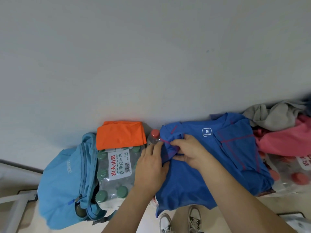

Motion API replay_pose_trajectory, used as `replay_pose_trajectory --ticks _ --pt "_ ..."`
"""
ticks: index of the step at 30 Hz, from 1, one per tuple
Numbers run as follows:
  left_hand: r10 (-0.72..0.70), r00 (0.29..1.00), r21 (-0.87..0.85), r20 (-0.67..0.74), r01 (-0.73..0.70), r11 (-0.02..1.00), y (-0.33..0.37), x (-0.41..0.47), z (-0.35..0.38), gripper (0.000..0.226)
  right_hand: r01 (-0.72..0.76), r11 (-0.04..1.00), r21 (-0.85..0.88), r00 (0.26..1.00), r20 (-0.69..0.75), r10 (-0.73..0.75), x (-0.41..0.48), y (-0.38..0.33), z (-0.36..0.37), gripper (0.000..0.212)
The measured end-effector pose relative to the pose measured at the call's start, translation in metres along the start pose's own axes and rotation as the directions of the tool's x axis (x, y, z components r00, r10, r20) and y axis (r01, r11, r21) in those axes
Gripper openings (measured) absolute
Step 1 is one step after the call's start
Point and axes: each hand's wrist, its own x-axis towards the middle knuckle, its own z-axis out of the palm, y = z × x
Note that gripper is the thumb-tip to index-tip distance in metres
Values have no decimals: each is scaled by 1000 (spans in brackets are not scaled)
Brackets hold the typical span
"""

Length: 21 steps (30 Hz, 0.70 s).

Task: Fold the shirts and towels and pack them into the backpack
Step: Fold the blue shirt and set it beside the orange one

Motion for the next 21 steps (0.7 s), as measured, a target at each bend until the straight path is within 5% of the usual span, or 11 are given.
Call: replay_pose_trajectory --ticks 11,15,21 --pt "29 998 10 -51 -29 1000 17 6 -19 51 234 949 -210 972 60 -226 12 -13 4 63" --pt "174 983 -75 -57 -178 981 33 2 -15 61 266 927 -264 962 131 -238 15 -31 -4 66" --pt "320 940 -13 122 -321 947 32 -4 16 81 366 680 -635 919 130 -373 19 -29 -10 64"
